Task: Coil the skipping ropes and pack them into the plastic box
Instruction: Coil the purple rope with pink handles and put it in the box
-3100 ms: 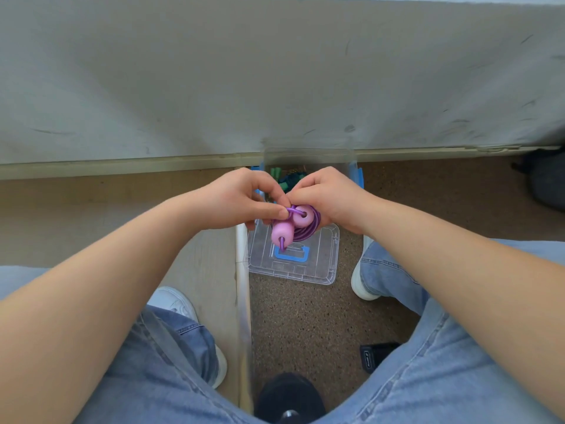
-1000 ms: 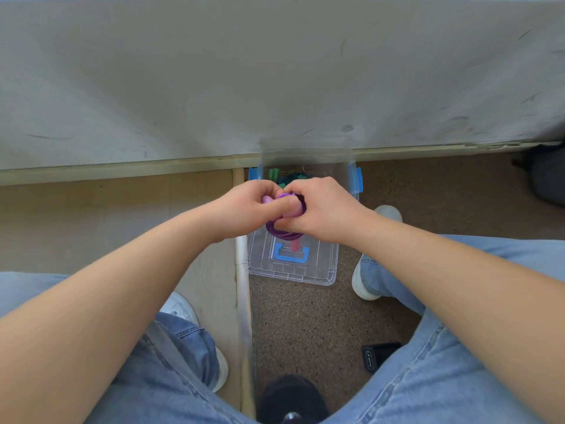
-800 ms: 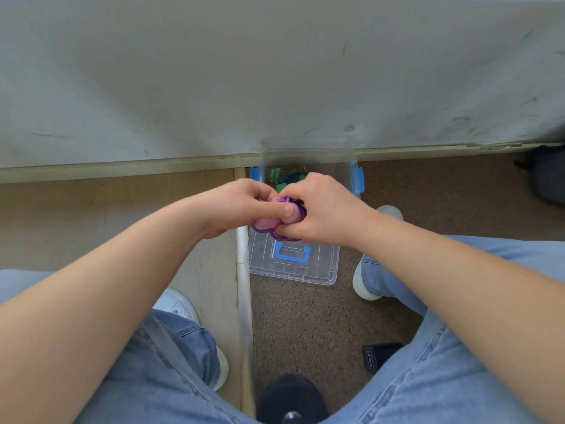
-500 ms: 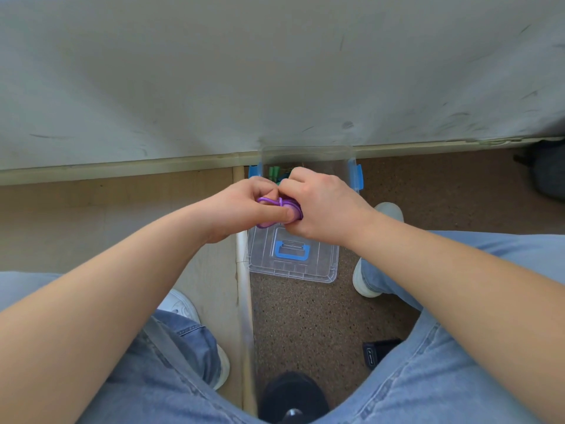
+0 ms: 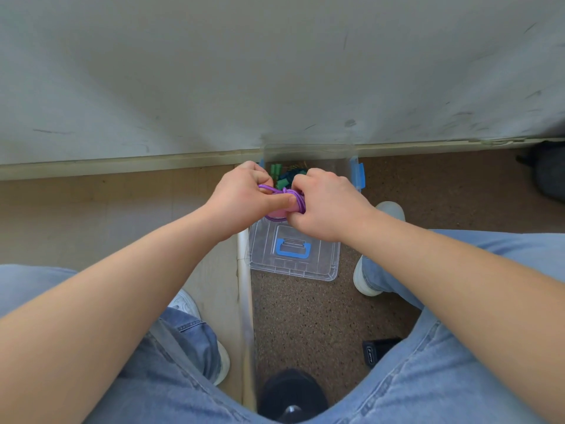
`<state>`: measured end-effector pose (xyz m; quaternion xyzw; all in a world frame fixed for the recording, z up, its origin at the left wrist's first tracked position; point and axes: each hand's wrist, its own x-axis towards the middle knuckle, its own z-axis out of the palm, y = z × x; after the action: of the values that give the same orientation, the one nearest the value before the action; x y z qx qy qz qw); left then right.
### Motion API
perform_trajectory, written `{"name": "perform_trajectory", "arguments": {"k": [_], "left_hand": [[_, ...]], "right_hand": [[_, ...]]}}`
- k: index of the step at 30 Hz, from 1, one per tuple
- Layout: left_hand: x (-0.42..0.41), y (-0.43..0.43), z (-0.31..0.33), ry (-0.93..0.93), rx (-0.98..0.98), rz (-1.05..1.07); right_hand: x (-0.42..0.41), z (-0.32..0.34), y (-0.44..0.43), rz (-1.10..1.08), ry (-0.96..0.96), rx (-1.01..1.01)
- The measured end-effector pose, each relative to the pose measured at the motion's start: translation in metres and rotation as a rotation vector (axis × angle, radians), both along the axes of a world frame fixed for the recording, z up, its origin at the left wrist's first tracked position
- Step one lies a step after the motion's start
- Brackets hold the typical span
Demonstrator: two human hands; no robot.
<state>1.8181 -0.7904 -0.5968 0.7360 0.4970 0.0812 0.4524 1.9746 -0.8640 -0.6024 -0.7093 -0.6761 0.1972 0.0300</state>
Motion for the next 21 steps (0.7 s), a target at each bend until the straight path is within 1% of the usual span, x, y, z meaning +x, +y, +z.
{"name": "perform_trajectory", "arguments": {"k": [3, 7, 9, 11, 13, 15, 18, 21], "left_hand": [[0.0, -0.002, -0.004, -0.001, -0.027, 0.006], [-0.005, -0.003, -0.004, -0.102, -0.246, -0.015], [-0.009, -0.002, -0.003, -0.135, -0.295, -0.043], [-0.01, -0.002, -0.005, -0.122, -0.316, -0.055], [-0.009, -0.006, -0.008, -0.087, -0.315, -0.056], [-0.007, -0.01, -0.01, -0.054, -0.252, -0.034], [-0.006, -0.011, -0.009, -0.017, -0.138, -0.015], [-0.008, -0.011, -0.01, -0.002, -0.14, -0.005]], "right_hand": [[0.0, -0.003, 0.0, -0.015, -0.006, -0.019], [0.006, -0.01, -0.004, 0.026, 0.056, 0.0], [0.012, -0.014, -0.005, 0.051, 0.126, -0.002], [0.014, -0.018, -0.007, 0.085, 0.145, -0.033], [0.012, -0.022, -0.008, 0.11, 0.064, -0.062], [0.009, -0.024, -0.008, 0.098, -0.008, -0.088], [0.007, -0.019, -0.007, 0.055, 0.027, -0.139], [0.006, -0.014, -0.007, 0.049, 0.08, -0.201]]}}
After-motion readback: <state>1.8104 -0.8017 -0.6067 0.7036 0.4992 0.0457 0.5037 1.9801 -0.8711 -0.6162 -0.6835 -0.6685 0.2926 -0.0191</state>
